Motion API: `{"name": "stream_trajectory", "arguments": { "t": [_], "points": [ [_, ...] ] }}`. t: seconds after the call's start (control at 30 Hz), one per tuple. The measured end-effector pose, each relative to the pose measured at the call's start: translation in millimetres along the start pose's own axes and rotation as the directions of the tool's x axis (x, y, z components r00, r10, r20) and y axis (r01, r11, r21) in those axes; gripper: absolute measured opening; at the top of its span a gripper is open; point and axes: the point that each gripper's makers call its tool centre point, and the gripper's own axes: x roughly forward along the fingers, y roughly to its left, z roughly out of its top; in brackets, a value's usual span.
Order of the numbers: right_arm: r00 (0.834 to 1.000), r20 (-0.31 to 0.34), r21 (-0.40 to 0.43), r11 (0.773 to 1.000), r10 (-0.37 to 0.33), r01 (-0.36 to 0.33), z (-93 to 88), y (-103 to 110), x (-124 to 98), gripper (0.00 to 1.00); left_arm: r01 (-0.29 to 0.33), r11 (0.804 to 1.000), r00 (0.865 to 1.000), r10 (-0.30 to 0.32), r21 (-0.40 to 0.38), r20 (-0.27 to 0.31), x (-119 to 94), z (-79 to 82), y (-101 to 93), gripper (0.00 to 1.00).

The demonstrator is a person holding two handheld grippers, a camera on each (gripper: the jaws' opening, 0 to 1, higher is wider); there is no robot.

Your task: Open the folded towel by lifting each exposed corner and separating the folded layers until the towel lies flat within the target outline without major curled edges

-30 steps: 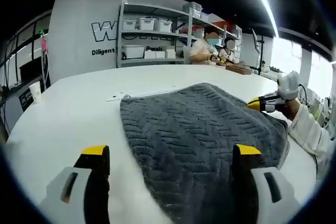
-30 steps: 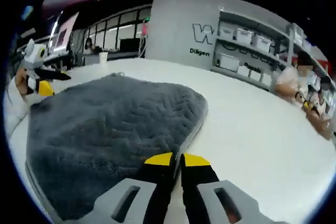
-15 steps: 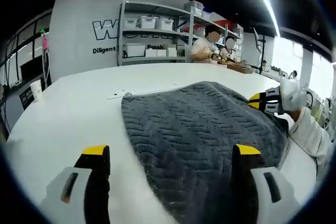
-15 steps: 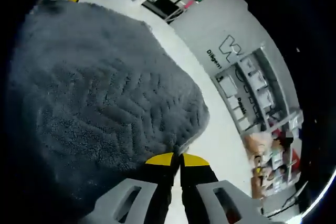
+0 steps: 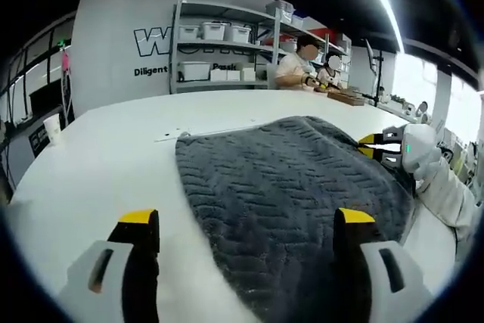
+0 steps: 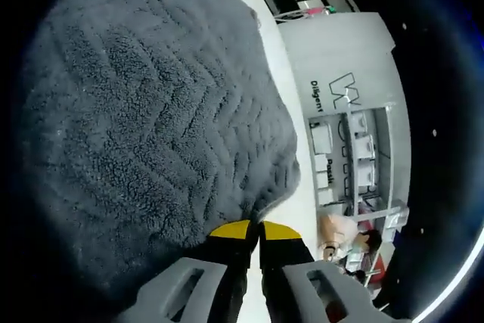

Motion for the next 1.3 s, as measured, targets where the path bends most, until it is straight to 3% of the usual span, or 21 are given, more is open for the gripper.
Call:
{"name": "stream_trajectory", "arguments": {
  "t": [0.23, 0.33, 0.47, 0.53, 0.57, 0.6, 0.67, 0.7, 1.1, 1.3],
  "points": [
    [0.999, -0.025, -0.123, 0.992, -0.045, 0.041, 1.6, 0.3, 0.4, 0.00, -0.003, 1.000, 1.000, 0.003, -0.001, -0.005, 0.2, -1.0, 0.8, 0.94],
    [0.996, -0.039, -0.226, 0.972, -0.077, 0.066, 2.7, 0.6, 0.8, 0.00, -0.005, 1.000, 1.000, 0.005, -0.003, -0.006, 0.2, -1.5, 1.1, 0.94],
    [0.994, -0.046, -0.295, 0.952, -0.099, 0.082, 3.9, 1.4, 1.0, 0.00, -0.005, 1.000, 1.000, 0.005, -0.003, -0.008, 0.2, -2.0, 1.1, 0.94],
    [0.989, -0.051, -0.404, 0.909, -0.139, 0.107, 6.2, 2.5, 1.1, 0.00, -0.006, 1.000, 1.000, 0.006, -0.004, -0.012, 0.2, -2.8, 1.4, 0.94],
    [0.981, -0.059, -0.518, 0.846, -0.185, 0.128, 7.2, 3.6, 1.8, 0.00, -0.007, 1.000, 1.000, 0.007, -0.003, -0.012, 0.1, -2.9, 1.3, 0.94],
    [0.978, -0.062, -0.545, 0.828, -0.200, 0.135, 7.2, 3.0, 1.7, 0.00, -0.007, 1.000, 1.000, 0.006, -0.004, -0.012, 0.2, -2.9, 1.2, 0.94],
    [0.970, -0.056, -0.653, 0.743, -0.238, 0.145, 9.4, 5.2, 0.8, 0.00, -0.009, 1.000, 1.000, 0.009, -0.005, -0.013, 0.2, -2.9, 2.2, 0.94],
    [0.969, -0.053, -0.662, 0.735, -0.241, 0.147, 9.7, 5.7, -0.1, 0.00, -0.009, 1.000, 1.000, 0.009, -0.005, -0.013, 0.2, -3.0, 2.4, 0.94],
    [0.965, -0.060, -0.681, 0.718, -0.253, 0.146, 6.7, 5.2, -4.9, 0.00, -0.009, 1.000, 1.000, 0.009, -0.007, -0.018, 0.2, -4.4, 2.4, 0.93],
    [0.969, -0.071, -0.645, 0.753, -0.235, 0.135, 2.9, 2.6, -4.6, 0.00, -0.004, 1.000, 1.000, 0.004, -0.004, -0.028, 1.1, -6.3, 0.7, 0.93]
  ]
}}
